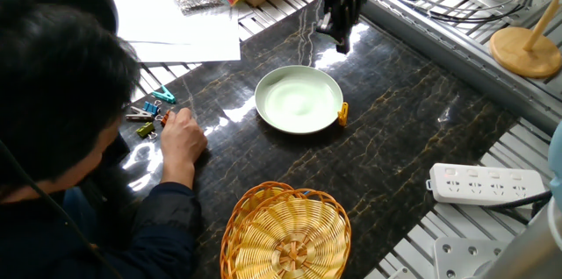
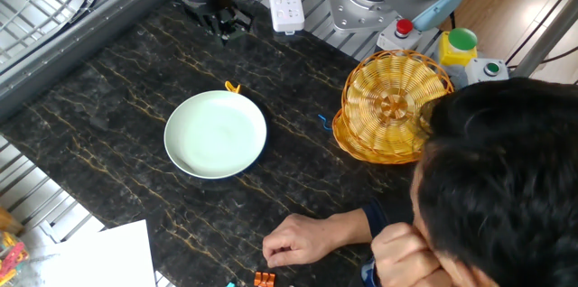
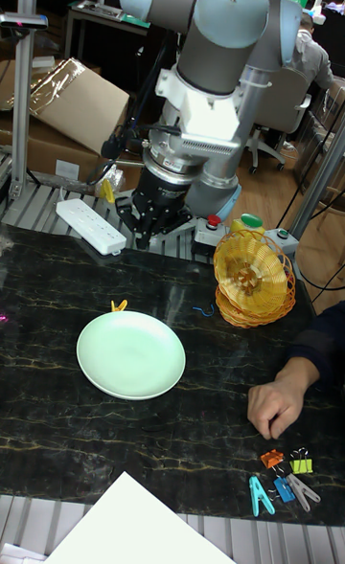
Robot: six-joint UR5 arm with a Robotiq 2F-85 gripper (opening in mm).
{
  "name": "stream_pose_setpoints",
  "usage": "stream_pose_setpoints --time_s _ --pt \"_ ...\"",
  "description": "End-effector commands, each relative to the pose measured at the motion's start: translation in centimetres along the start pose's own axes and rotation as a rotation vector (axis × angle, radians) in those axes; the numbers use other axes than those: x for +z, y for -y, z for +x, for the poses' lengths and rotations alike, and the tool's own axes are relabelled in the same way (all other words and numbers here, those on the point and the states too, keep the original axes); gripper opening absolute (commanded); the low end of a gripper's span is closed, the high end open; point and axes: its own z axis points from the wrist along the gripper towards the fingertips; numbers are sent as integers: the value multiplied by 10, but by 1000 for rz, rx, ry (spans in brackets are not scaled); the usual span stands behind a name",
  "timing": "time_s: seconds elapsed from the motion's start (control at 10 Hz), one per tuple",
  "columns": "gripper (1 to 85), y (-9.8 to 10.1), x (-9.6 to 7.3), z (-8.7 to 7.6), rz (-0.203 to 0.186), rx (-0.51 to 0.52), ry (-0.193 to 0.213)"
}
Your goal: Use a clamp
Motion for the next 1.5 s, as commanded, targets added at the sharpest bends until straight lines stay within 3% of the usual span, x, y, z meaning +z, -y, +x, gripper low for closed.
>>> stream_pose_setpoints --time_s 0.0,0.1,0.2,0.3,0.4,0.5,0.7,1.0,1.4 --pt "17 -22 38 -10 -97 10 75" --pt "80 -15 51 -17 -66 -13 110" --pt "377 3 60 4 -8 -119 37" --pt "590 12 68 17 14 -173 3" --pt "647 18 82 22 4 -191 5" --pt "850 22 98 21 -2 -238 32" --pt "850 10 112 7 -53 -230 87" --pt "850 9 118 -4 -27 -242 90" --pt "747 2 133 -18 -18 -226 118"
